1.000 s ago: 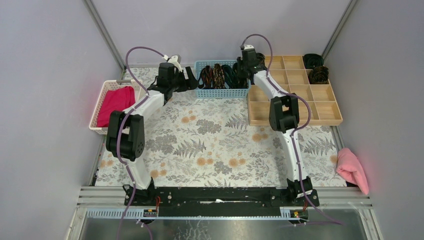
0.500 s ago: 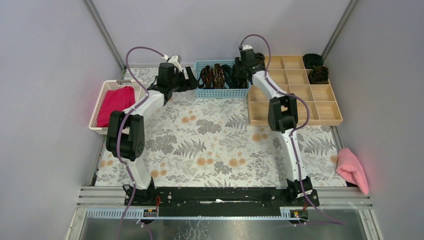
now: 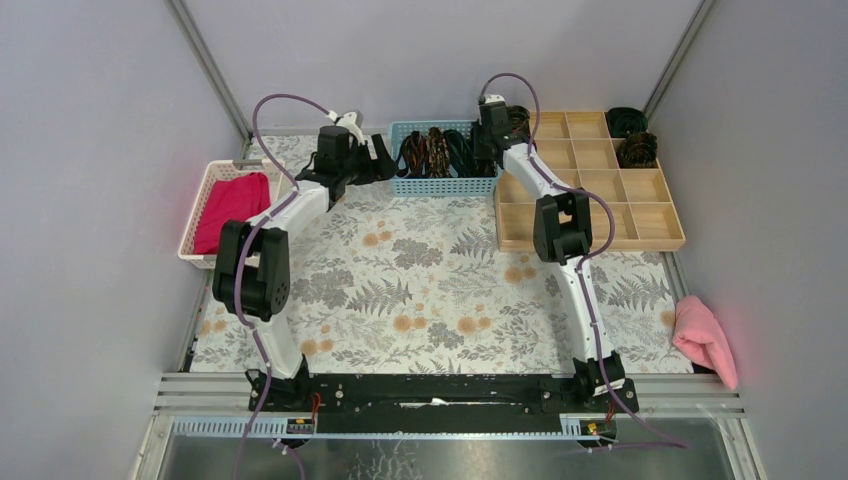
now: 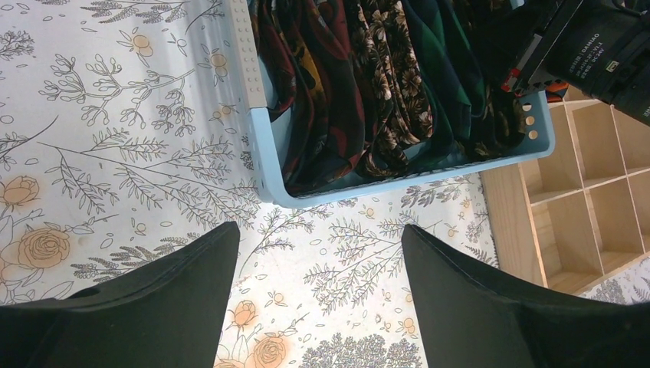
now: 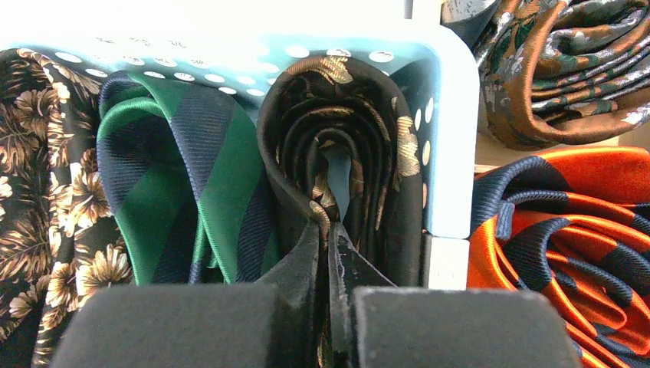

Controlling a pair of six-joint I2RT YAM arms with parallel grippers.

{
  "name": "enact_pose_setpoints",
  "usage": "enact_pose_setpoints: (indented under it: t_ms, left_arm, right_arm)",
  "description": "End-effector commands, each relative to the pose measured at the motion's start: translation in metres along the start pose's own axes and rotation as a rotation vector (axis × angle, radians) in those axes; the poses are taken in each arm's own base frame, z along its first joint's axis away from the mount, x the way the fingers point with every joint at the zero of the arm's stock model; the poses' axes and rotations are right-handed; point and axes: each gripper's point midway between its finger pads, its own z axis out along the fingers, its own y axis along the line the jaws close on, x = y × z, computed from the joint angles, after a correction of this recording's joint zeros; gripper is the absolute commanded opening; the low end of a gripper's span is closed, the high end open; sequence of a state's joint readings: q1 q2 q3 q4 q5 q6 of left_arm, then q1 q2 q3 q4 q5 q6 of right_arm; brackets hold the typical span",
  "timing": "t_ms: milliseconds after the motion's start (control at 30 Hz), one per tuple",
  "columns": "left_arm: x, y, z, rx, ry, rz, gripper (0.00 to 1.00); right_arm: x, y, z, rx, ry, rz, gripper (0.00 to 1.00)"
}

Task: Roll the ties
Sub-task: Pick up the tie from the bin.

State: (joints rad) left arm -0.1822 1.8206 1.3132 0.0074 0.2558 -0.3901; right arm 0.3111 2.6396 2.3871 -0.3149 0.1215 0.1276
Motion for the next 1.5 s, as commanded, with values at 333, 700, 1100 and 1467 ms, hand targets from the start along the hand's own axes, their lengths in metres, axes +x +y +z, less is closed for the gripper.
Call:
enact_pose_setpoints:
  t_ms: [333, 700, 1100, 1467]
  left_arm:
    - [-0.012, 0.003, -0.002, -0.006, -0.038, 0.009, 0.85]
    - [-0.017, -0.006, -0.008, 0.015, -0.064, -0.026, 0.84]
    - [-0.024, -0.107, -0.053, 0.009, -0.199, 0.127, 0.84]
    - [0.004, -0.192, -0.12, 0.109, -0.235, 0.159, 0.84]
  right_arm:
    - [-0.106, 0.008, -0.082, -0.068, -0.262, 0.042, 0.0]
    - [-0.139, 0.011, -0.185, -0.14, -0.373, 0.045, 0.0]
    - [-0.114, 0.008, -0.324, -0.243, -0.433, 0.066, 0.0]
    - [-0.057, -0.022, -0.471, -0.239, -0.453, 0.166, 0.0]
